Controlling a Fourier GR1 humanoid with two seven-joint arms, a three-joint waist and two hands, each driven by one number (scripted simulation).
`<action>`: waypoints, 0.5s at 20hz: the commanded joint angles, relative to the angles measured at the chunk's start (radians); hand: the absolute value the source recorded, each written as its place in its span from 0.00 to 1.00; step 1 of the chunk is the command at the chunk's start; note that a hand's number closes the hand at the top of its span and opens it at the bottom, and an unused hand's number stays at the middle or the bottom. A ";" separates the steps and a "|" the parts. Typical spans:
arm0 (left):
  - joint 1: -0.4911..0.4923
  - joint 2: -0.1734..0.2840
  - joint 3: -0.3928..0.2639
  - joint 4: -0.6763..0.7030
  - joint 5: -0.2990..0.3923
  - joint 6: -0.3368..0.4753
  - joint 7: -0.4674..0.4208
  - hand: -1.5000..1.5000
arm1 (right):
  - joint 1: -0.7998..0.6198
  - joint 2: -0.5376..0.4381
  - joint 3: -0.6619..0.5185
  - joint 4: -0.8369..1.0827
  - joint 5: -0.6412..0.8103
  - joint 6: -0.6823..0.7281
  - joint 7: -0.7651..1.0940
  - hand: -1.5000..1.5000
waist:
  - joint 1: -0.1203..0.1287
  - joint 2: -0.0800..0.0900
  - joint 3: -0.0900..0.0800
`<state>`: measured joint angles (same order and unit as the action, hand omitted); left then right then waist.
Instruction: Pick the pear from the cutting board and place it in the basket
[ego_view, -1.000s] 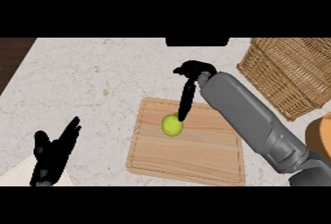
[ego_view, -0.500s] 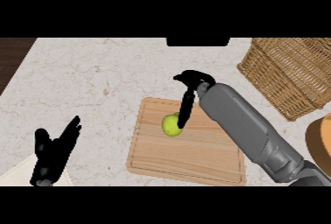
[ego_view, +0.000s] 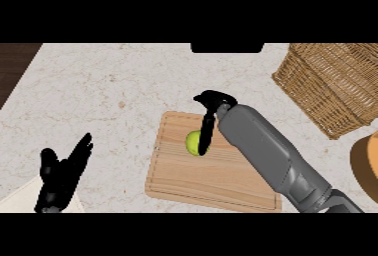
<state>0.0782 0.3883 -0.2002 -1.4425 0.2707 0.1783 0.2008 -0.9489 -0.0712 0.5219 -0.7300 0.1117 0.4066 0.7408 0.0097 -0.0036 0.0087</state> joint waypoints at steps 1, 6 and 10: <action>-0.016 -0.038 -0.010 0.121 -0.013 -0.013 0.010 0.50 | -0.012 0.038 -0.010 0.021 0.005 0.053 0.054 0.00 | -0.006 0.006 -0.009; 0.006 -0.039 0.000 0.042 -0.018 -0.008 0.055 0.50 | 0.022 0.028 -0.035 0.056 0.056 0.033 -0.008 0.00 | 0.000 0.006 -0.009; 0.024 -0.042 0.006 0.070 -0.027 -0.032 0.033 0.50 | 0.055 0.053 -0.031 0.034 0.081 0.027 -0.018 0.00 | -0.003 0.005 -0.009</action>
<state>0.0820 0.3728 -0.1776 -1.4355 0.2550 0.1502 0.2036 -0.9081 -0.0282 0.5003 -0.7030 0.1684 0.4341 0.7436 0.0068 -0.0052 0.0105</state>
